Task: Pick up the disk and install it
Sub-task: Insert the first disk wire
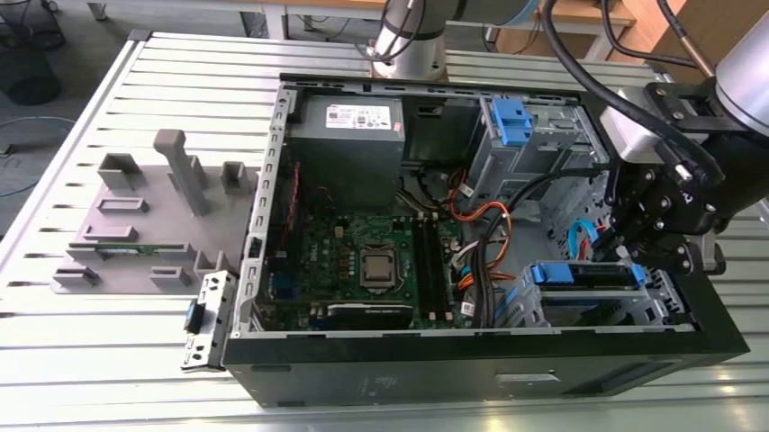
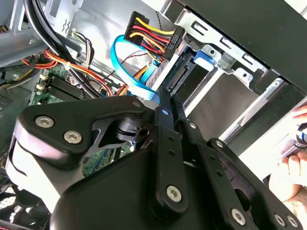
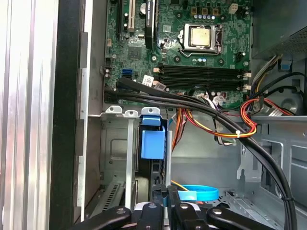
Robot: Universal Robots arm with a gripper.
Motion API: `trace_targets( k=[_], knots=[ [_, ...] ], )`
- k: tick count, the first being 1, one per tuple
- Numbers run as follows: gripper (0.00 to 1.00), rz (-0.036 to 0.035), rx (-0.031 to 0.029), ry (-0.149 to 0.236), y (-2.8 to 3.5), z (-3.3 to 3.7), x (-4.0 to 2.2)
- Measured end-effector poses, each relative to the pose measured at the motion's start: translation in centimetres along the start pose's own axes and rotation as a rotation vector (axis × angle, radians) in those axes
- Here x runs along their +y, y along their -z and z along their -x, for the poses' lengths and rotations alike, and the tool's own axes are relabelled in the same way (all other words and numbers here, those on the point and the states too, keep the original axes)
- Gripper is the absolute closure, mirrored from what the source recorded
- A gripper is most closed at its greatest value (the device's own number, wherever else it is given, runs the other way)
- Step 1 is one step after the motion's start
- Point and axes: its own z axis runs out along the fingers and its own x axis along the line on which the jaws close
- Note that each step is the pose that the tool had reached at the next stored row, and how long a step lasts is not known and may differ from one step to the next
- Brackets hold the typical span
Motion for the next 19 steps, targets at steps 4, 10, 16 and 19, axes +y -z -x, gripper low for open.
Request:
trace_targets(
  k=[4,10,16,19],
  knots=[
    [0.84,-0.0123,-0.001,0.0,-0.09,-0.11,0.19],
    [0.84,-0.0261,-0.0013,0.001,-0.23,-0.27,0.42],
    [0.84,-0.027,-0.0013,0.001,-0.39,-0.27,0.55],
    [0.84,-0.0271,-0.0012,0.001,-0.49,-0.28,0.56]
  ],
)
